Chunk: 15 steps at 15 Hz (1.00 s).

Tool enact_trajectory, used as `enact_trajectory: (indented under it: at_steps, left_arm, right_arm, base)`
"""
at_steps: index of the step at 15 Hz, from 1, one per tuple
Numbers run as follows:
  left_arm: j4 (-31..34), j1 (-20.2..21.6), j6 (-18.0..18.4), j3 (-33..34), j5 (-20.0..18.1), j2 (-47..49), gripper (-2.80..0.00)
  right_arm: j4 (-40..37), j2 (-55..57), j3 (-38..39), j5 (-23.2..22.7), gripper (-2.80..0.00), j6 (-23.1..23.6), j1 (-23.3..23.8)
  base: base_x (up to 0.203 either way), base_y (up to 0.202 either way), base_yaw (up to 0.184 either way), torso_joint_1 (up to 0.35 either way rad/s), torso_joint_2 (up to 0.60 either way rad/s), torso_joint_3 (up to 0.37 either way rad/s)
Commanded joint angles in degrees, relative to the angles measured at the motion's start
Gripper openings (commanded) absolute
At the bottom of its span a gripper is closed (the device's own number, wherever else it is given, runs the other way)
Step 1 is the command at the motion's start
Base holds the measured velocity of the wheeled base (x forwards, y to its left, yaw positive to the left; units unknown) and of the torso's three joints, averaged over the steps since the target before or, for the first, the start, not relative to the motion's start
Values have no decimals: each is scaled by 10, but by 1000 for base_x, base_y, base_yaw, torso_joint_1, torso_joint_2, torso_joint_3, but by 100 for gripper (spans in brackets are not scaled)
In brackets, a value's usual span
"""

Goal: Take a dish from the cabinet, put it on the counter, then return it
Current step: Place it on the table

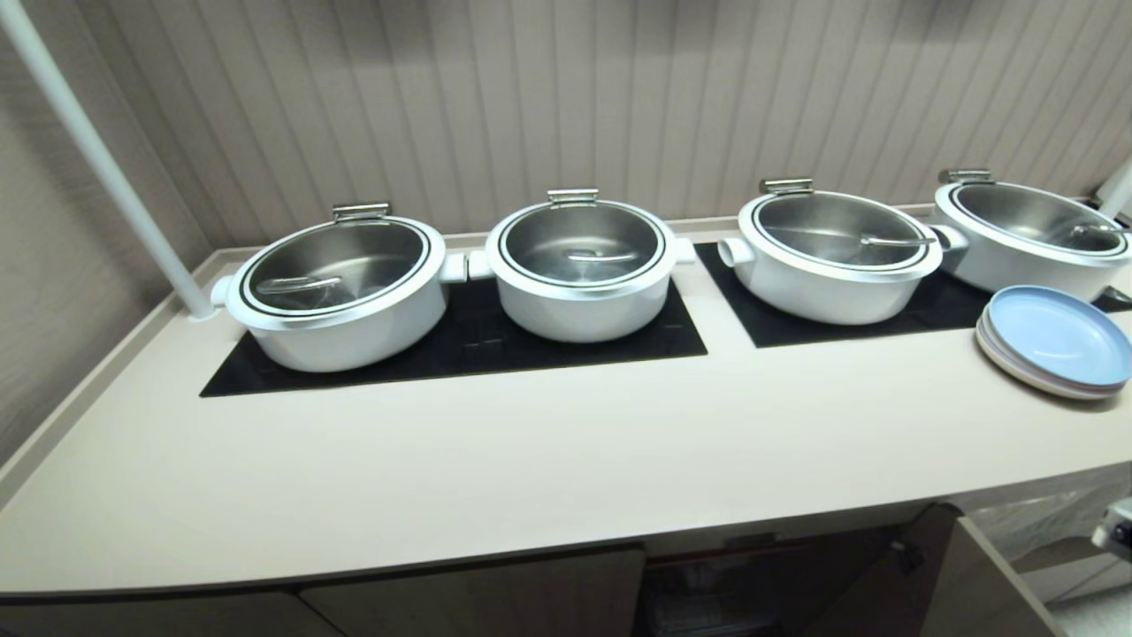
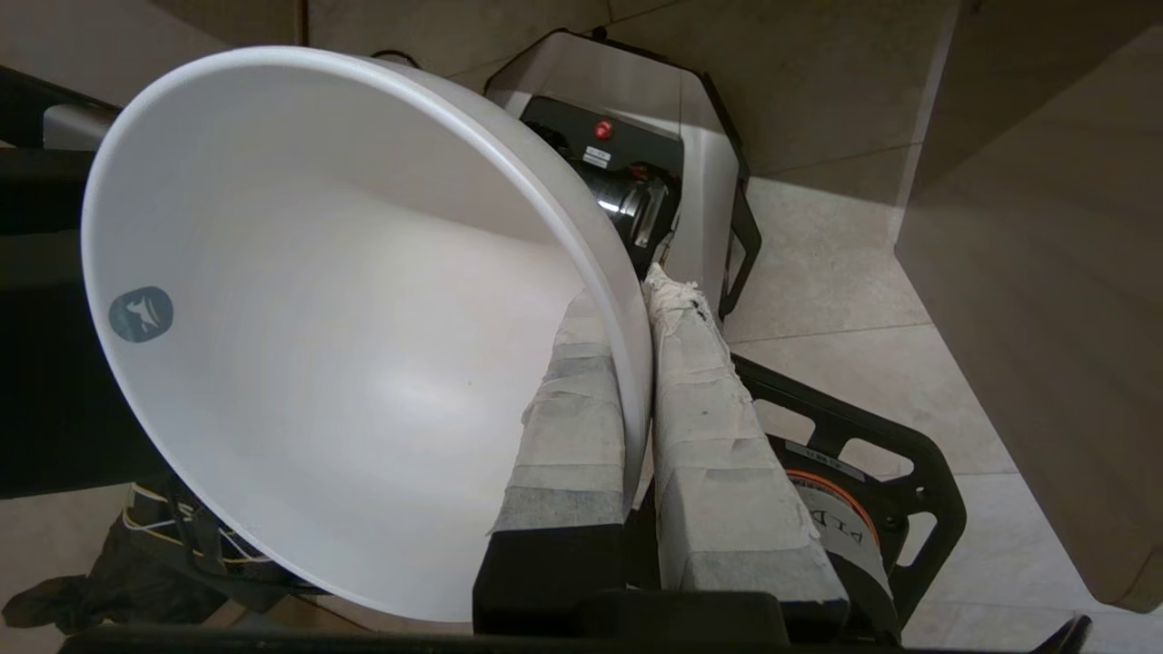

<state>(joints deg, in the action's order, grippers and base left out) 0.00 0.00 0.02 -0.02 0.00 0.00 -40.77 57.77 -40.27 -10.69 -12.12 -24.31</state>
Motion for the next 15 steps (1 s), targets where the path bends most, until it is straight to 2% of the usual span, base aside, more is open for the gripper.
enact_trajectory:
  at_steps: [1, 10, 15]
  left_arm:
    - [0, 0, 0, 0, 0, 0, -280]
    - [0, 0, 0, -1, 0, 0, -280]
    - [0, 0, 0, 0, 0, 0, -280]
  right_arm:
    - [-3, 0, 1, 2, -280, 0, -1]
    - [-3, 1, 0, 25, -280, -2, -1]
    - [-4, 3, -30, 26, -280, -63, -13]
  base:
    - [0, 0, 0, 69, -147, -76]
    - [0, 0, 0, 28, -60, -27]
    - [0, 0, 0, 0, 0, 0]
